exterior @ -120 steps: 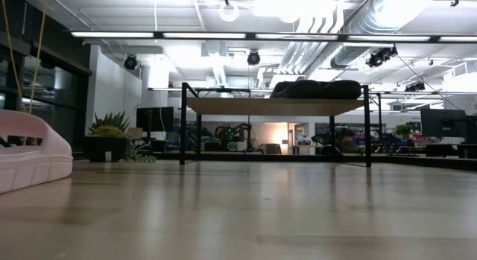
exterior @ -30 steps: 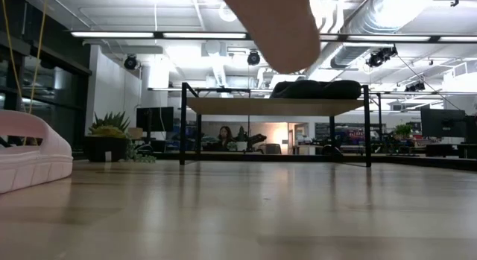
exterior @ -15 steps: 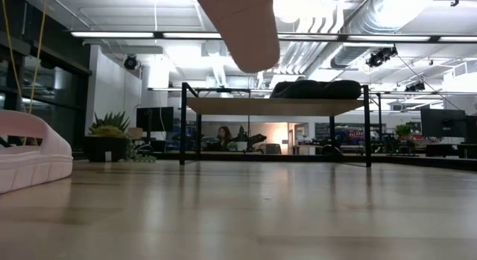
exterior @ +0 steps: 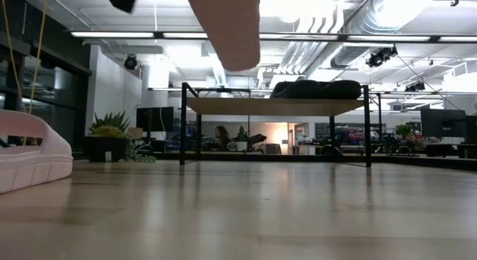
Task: Pick and place slides into the shelf
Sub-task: Put the right pink slipper on the shelf
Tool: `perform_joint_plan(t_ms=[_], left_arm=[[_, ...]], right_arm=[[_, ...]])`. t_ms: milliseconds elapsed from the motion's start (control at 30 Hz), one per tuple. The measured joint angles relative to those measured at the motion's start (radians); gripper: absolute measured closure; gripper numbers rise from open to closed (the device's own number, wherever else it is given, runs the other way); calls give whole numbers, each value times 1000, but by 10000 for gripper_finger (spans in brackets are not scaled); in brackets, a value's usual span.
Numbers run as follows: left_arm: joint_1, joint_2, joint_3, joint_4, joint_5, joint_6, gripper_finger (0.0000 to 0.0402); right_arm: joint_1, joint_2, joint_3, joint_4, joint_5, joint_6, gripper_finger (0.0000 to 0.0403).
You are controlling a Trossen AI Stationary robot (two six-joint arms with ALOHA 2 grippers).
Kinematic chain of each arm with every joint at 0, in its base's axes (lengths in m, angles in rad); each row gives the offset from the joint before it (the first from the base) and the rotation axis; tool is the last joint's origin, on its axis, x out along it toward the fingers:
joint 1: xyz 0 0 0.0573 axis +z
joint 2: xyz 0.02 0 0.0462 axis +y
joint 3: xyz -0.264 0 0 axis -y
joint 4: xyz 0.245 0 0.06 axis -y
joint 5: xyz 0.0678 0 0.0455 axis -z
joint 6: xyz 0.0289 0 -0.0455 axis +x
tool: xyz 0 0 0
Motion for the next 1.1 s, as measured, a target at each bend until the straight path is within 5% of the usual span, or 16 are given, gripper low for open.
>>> perform_joint_plan(t_ms=[1100], left_arm=[[376, 6, 0, -76, 298, 41, 355]], right_arm=[[-77, 0, 0, 1, -7, -64, 306]])
